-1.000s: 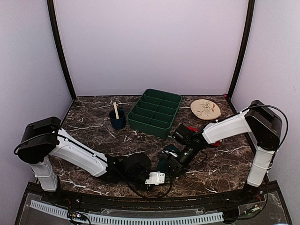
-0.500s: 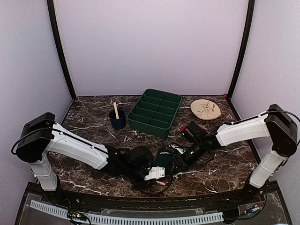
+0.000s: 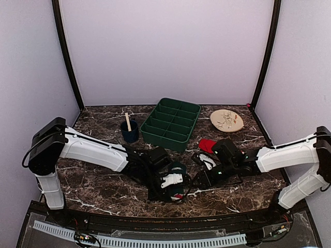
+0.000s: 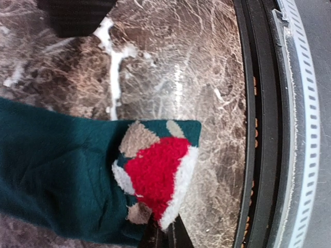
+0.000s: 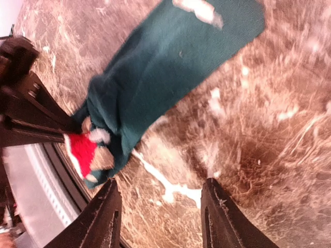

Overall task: Roll the socks
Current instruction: Roll the sock at the center of the board.

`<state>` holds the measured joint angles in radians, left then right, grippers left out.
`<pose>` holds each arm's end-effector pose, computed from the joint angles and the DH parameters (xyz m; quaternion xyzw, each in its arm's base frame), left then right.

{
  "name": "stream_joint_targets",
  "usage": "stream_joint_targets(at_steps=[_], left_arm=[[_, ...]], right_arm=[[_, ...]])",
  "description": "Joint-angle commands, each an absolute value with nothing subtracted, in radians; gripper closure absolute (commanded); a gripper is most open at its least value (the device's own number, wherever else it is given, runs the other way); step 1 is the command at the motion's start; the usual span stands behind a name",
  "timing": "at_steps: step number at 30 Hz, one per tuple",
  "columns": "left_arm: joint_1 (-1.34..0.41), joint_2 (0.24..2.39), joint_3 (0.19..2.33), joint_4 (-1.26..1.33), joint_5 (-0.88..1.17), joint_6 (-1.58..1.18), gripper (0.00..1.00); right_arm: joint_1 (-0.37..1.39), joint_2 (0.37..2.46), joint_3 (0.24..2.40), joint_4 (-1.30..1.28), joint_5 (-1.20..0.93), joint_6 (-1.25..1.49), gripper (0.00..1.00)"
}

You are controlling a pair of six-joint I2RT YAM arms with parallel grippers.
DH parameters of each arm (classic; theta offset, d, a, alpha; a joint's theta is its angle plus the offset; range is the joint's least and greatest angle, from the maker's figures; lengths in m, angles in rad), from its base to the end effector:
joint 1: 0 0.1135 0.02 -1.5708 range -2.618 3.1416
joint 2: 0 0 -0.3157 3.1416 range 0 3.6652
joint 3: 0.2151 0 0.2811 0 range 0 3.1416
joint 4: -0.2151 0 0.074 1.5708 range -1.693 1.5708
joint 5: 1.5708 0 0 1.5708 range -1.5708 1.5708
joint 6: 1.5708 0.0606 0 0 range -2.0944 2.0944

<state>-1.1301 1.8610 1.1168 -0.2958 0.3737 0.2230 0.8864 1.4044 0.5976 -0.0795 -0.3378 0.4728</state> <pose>0.1587 -0.3884 0.1616 0.6317 0.7088 -0.2741 0.1531 0.1640 0.2327 0.1664 -0.2459 0.8972 0.3311 0.1578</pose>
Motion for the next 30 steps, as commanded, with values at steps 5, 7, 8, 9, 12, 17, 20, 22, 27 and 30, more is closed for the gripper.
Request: stream_joint_targets(at_steps=[5, 7, 8, 9, 12, 17, 20, 22, 27, 30], left_arm=[[-1.088, 1.968, 1.236, -0.558, 0.597, 0.223, 1.0], [-1.077, 1.982, 1.243, -0.575, 0.629, 0.224, 1.0], [-1.071, 1.987, 1.244, -0.579, 0.645, 0.223, 1.0], [-1.065, 1.989, 1.243, -0.58, 0.657, 0.221, 1.0], [-1.041, 1.994, 1.245, -0.585, 0.687, 0.213, 1.0], [-1.002, 2.011, 1.257, -0.602, 0.772, 0.208, 1.0], [-0.986, 2.02, 1.256, -0.607, 0.799, 0.208, 1.0], [-0.978, 2.028, 1.256, -0.613, 0.819, 0.208, 1.0], [-0.96, 2.043, 1.254, -0.619, 0.862, 0.209, 1.0], [-0.95, 2.054, 1.252, -0.621, 0.883, 0.21, 1.0]], right_arm=[[1.014, 1.35, 0.588, 0.025, -0.111, 0.412, 0.53], [1.046, 1.341, 0.583, 0.038, -0.075, 0.402, 0.53], [1.061, 1.335, 0.579, 0.045, -0.059, 0.398, 0.54], [1.074, 1.331, 0.572, 0.053, -0.043, 0.394, 0.54], [1.108, 1.325, 0.558, 0.073, -0.016, 0.38, 0.54], [1.153, 1.319, 0.546, 0.089, 0.026, 0.364, 0.55], [1.164, 1.31, 0.533, 0.098, 0.035, 0.364, 0.55], [1.173, 1.304, 0.527, 0.103, 0.033, 0.364, 0.55], [1.203, 1.329, 0.536, 0.116, 0.012, 0.347, 0.55], [1.228, 1.35, 0.551, 0.121, 0.023, 0.331, 0.55]])
